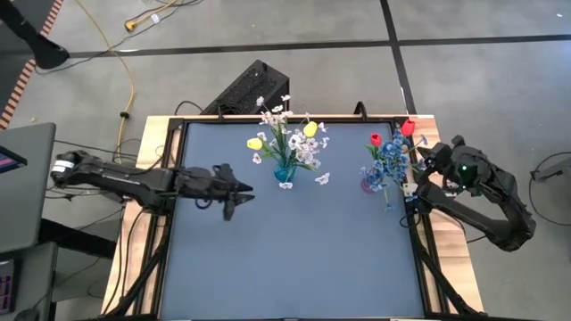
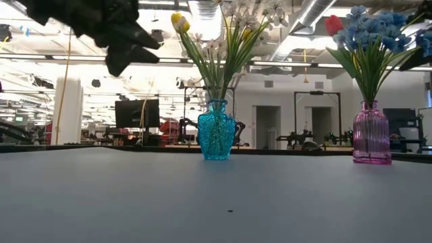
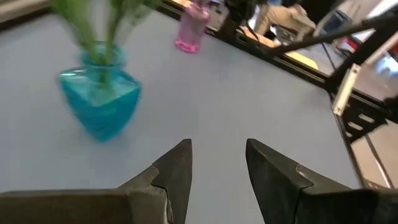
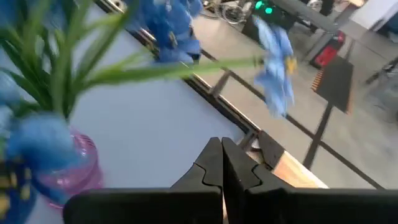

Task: Sort flowers into vase by color
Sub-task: Return to Home Position

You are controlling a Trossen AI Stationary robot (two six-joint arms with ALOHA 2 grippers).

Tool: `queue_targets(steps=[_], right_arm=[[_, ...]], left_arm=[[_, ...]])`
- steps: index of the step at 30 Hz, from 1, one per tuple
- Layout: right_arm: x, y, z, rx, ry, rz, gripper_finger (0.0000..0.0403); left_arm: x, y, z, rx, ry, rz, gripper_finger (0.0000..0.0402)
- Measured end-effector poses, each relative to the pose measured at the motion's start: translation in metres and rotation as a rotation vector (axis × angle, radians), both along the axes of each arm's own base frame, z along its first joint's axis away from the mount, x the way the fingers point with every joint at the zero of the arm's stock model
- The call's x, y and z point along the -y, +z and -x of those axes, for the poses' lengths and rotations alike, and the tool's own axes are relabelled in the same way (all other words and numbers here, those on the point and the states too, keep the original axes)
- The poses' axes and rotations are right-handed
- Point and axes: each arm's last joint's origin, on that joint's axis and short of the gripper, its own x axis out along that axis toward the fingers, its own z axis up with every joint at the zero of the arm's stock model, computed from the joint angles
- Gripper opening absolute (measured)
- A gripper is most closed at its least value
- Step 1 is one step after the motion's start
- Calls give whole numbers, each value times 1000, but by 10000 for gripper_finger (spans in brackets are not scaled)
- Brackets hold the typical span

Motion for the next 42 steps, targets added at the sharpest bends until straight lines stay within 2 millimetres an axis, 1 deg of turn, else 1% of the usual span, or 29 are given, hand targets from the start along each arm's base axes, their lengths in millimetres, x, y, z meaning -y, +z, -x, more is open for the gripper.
queue_targets(steps=[3,7,10,13,15,18,21,24,27,29,31,34,36,42], right_arm=[[1,9,-3,16,16,-9,19],[5,30,-9,76,20,18,19],[3,33,-7,139,19,-26,19],[-2,32,1,211,15,-23,18],[-8,31,8,291,20,-27,18],[-16,29,17,449,50,-75,18],[-20,27,19,524,72,-156,18],[-17,19,11,530,107,-220,18],[-11,10,2,523,87,-241,18],[-8,8,-1,535,78,-237,18],[-8,7,-1,533,48,-237,18],[-8,6,4,536,-80,-222,18],[-8,4,6,521,-127,-221,18],[-8,2,6,506,-122,-227,18]], left_arm=[[-5,-2,16,29,40,-8,139],[-10,-6,33,70,73,11,139],[-13,-10,42,91,86,23,139],[-13,-13,49,108,90,41,139],[-13,-13,54,122,90,52,139],[-13,-9,59,153,90,54,139],[-13,-5,63,175,93,28,139],[-15,-4,67,178,110,-4,139],[-16,-3,69,180,123,-15,139],[-16,-3,69,181,123,-14,139],[-16,-2,69,185,115,-9,139],[-16,-3,69,181,114,-5,139],[-16,-3,69,183,112,-3,139],[-15,-3,69,184,110,-5,139]])
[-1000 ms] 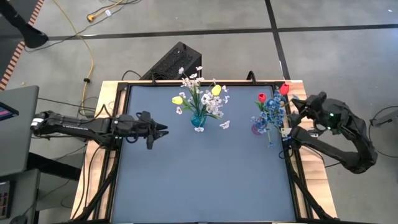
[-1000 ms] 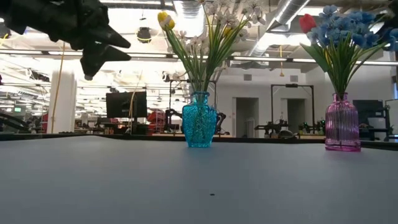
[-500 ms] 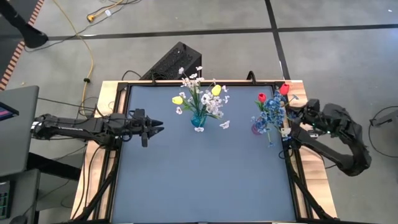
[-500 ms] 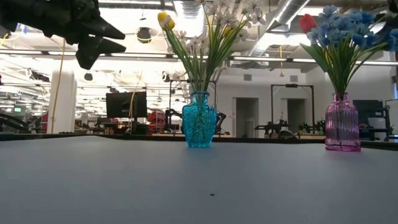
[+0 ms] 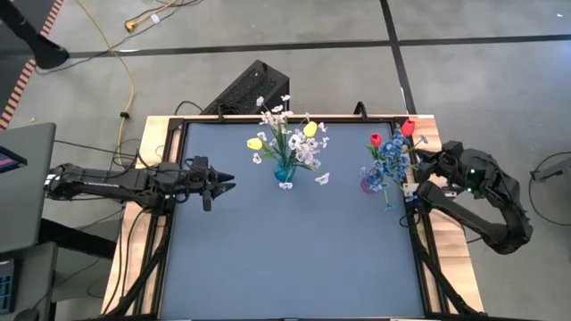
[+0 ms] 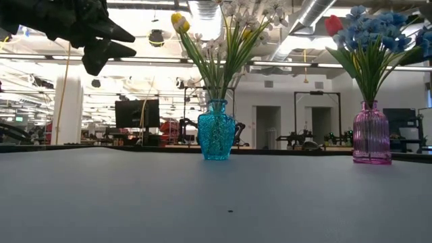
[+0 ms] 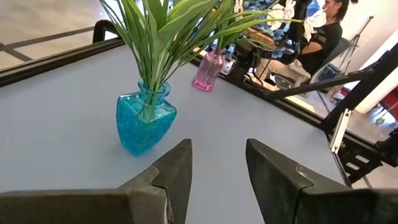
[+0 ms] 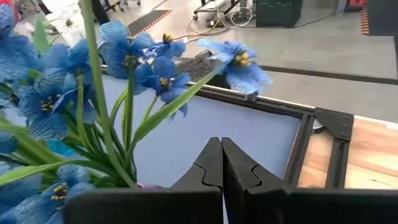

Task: Sort flowers into vase by color
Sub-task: Return to Home Position

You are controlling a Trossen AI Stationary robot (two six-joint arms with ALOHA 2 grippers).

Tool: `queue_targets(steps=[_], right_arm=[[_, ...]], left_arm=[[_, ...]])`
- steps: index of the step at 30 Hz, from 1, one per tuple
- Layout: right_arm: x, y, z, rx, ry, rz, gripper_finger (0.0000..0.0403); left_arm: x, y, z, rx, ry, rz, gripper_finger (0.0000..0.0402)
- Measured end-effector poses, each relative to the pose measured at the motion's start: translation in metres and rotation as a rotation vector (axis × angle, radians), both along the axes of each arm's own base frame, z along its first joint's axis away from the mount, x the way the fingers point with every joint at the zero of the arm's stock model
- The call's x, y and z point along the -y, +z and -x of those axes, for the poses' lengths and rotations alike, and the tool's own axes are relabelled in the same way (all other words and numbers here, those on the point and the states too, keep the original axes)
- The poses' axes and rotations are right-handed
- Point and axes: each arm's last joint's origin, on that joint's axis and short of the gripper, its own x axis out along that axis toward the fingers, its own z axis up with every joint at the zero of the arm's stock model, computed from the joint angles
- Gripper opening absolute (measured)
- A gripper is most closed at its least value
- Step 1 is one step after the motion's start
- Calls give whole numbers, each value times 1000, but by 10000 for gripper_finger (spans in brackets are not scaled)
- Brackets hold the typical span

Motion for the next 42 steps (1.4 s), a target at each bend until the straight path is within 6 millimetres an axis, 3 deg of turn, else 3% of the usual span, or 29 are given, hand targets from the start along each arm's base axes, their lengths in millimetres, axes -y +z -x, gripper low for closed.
queue_targets(steps=[7,15,18,24,28,42], right_arm=[[0,0,0,16,-14,-11,29],[1,1,-1,113,-44,-58,21],[3,2,-4,136,-25,-40,23],[6,1,-9,128,-16,-12,27],[6,1,-9,129,-13,-9,24],[5,1,-8,104,-4,2,37]], left_arm=[[0,3,5,10,-12,-72,139],[-1,2,34,25,2,-99,139],[-1,-5,42,102,7,-108,139],[-1,-39,45,219,13,-62,139],[-1,-47,46,280,1,-56,139],[-1,-61,47,172,6,-21,139]])
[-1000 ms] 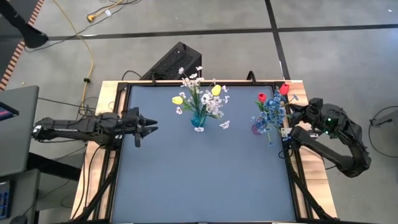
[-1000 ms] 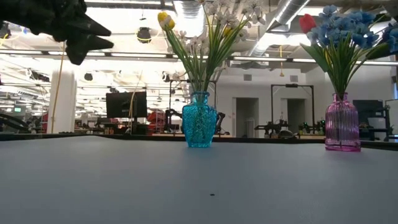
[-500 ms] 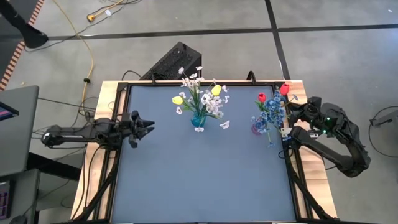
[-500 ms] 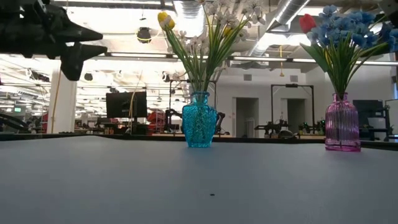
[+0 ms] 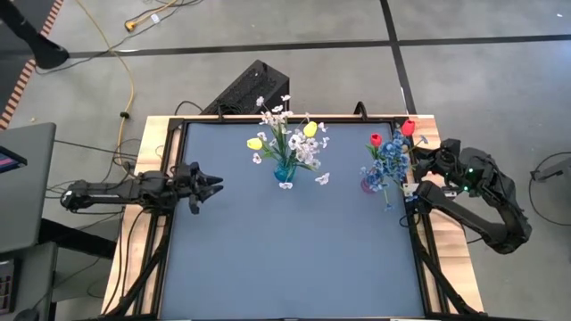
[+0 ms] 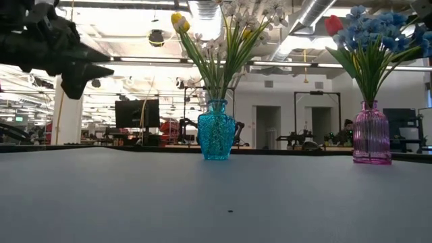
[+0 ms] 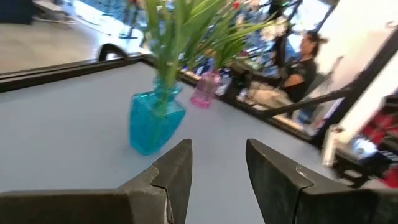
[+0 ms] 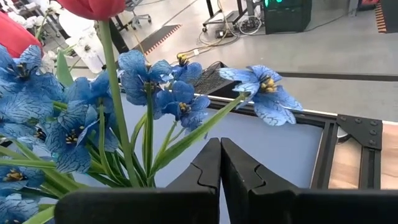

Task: Sort flowers into vase by color
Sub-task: Return to Home Position

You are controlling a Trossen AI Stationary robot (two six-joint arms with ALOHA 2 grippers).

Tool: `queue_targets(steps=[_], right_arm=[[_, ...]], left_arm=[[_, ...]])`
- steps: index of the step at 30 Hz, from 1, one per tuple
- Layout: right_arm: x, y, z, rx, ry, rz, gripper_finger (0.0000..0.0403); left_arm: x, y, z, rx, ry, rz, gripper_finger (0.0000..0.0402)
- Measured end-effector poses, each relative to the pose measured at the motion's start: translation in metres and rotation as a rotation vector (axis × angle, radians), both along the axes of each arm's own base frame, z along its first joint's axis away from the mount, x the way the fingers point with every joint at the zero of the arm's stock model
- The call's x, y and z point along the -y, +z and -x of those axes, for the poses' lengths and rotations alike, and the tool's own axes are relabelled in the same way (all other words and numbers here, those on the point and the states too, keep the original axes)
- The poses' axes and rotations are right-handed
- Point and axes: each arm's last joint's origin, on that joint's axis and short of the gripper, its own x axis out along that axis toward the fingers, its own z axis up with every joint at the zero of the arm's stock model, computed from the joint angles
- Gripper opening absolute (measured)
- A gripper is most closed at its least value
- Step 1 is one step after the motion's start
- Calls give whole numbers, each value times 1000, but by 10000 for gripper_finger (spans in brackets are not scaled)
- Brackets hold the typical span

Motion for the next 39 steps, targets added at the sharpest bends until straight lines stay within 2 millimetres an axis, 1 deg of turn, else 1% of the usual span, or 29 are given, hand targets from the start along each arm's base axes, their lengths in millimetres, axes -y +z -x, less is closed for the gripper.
queue_targets(steps=[4,12,20,39], right_arm=[[0,0,0,0,0,0,37],[0,0,0,0,0,0,38],[0,0,0,0,0,0,38],[0,0,0,0,0,0,38]], left_arm=[[-1,-4,0,-44,29,4,139],[-1,-4,0,-51,48,-17,139],[-1,-4,0,-44,46,25,139],[-1,-4,0,-48,45,14,139]])
